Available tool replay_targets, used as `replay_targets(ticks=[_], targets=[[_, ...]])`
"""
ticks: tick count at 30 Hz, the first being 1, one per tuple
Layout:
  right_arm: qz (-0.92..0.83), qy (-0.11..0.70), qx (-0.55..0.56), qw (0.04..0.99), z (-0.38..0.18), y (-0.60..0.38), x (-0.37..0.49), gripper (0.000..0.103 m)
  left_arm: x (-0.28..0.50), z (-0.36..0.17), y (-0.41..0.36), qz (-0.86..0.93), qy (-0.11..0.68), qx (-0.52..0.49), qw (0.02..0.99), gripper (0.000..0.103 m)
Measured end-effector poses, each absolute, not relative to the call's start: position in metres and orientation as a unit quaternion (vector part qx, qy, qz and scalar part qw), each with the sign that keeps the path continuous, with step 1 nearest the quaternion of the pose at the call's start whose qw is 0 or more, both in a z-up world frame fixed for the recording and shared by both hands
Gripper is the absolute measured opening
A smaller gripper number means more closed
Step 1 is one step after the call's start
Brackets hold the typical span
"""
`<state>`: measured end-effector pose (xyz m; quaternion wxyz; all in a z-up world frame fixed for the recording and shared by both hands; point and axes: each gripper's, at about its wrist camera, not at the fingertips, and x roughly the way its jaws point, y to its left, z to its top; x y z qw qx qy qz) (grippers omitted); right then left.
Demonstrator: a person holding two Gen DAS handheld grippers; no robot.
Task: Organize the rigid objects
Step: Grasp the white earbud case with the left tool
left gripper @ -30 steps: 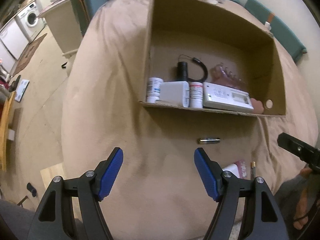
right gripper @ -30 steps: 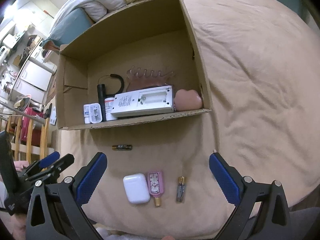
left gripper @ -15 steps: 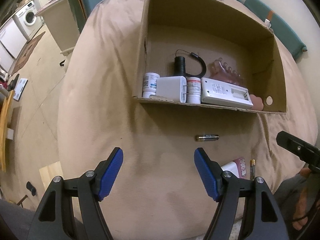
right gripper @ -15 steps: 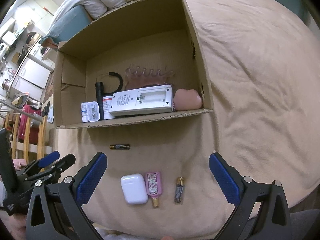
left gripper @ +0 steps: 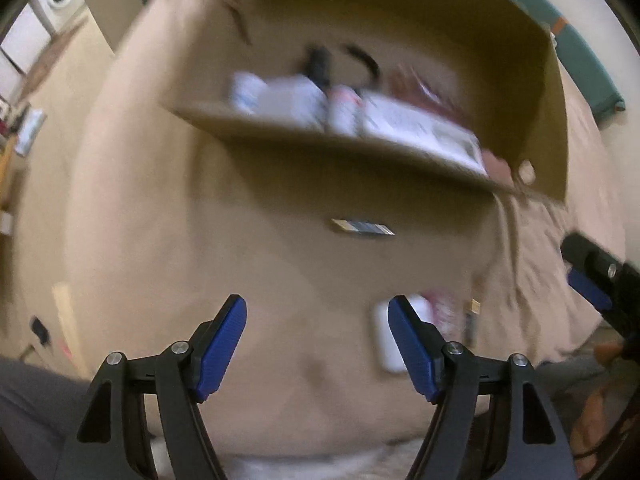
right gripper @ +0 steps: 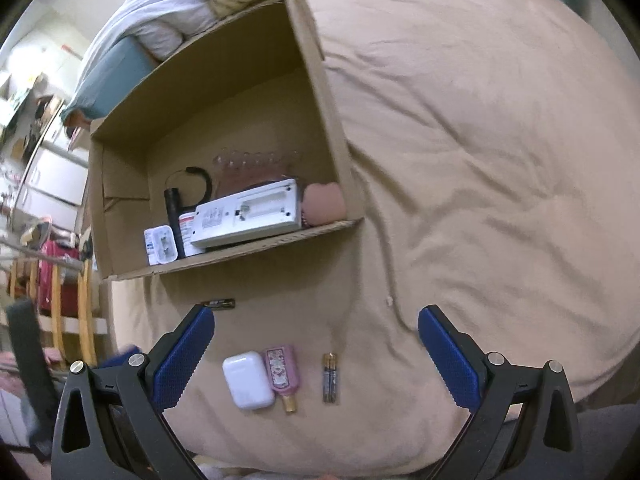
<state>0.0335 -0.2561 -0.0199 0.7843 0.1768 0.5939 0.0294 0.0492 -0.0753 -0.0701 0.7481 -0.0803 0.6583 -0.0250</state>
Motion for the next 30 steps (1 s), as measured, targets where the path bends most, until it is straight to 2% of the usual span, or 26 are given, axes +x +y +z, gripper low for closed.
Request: replay_targets(ticks=[11,12,14,20,30], targets=[[0.036,0.592,0.208,0.778,-0.02,-0.263,0.034,0.103,0.042,-0.107,-0.137,-0.019,0.689,-0.024,0.724,0.07],[0.037,0.593,0.209,0.777,-0.02,-0.264,0.035,0.103,0.043,-0.107,-0.139,-0.02,0.687,-0.023,0.726,0.067],[0.039,0.594,0.211,0.776,-0.02,-0.264,0.036,0.103,0.044,-0.106,-0.145,-0.04,0.686,-0.031,0.726,0.042],[0.041,0.594,0.211,0.775,-0.02,-0.264,0.037,0.103,0.048,-0.103,-0.146,-0.057,0.689,-0.021,0.722,0.04],[0.052,0.625,0.206,0.752,-0.036,-0.258,0.036,0.103,0.061,-0.099,-0.073,-0.043,0.694,-0.005,0.719,0.04]])
